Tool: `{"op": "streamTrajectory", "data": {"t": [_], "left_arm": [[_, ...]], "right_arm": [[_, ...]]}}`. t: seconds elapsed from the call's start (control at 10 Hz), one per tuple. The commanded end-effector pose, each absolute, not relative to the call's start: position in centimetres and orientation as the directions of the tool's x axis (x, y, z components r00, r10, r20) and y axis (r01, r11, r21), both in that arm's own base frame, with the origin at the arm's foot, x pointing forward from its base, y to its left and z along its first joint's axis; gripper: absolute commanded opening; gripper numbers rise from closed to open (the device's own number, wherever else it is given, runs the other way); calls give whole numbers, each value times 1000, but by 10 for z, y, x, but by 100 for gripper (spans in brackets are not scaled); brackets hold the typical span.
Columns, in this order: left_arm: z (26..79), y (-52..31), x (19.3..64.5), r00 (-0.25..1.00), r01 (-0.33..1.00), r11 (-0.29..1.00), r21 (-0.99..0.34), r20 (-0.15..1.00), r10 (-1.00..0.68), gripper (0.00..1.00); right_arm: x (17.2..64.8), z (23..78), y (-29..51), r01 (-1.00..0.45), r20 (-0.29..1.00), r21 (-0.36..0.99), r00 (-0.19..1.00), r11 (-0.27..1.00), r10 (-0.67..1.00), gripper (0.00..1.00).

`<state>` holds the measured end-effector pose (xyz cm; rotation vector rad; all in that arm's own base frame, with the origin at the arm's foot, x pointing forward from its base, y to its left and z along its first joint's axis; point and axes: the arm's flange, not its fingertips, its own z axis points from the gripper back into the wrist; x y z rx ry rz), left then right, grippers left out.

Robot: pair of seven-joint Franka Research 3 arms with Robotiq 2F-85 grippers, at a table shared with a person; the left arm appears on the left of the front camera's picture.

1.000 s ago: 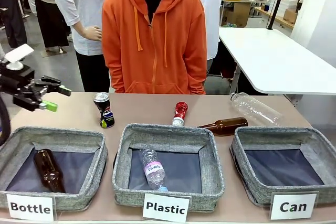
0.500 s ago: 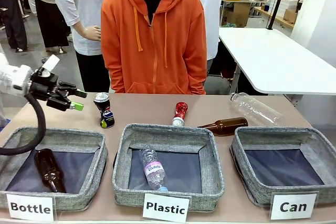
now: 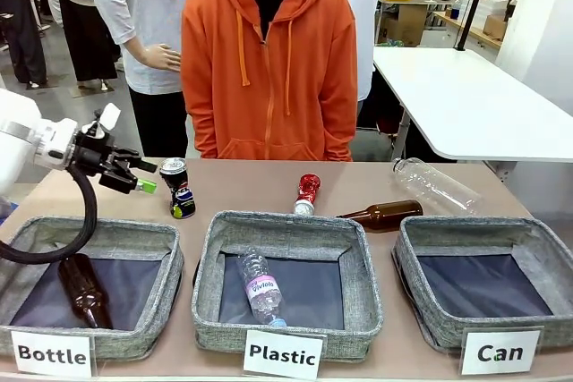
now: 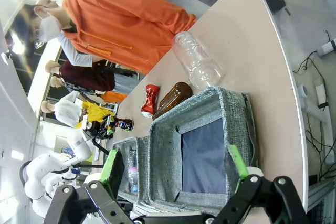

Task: Sort the can waste into the basket.
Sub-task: Pick up the can waste from the table and place it in the right Fabric basket.

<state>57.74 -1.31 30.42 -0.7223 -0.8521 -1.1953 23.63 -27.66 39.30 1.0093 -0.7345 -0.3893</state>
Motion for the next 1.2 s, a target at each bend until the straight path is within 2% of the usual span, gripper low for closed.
{"op": "streamTrajectory", "data": {"t": [0.0, 1.1], "left_arm": [[299, -30, 583, 152, 968, 252, -19, 840, -520, 100], [276, -70, 600, 152, 980, 189, -67, 859, -489, 100]], "right_arm": [[239, 392, -278, -66, 402, 866, 682, 495, -611, 100], [239, 392, -278, -66, 402, 866, 682, 495, -611, 100]]}}
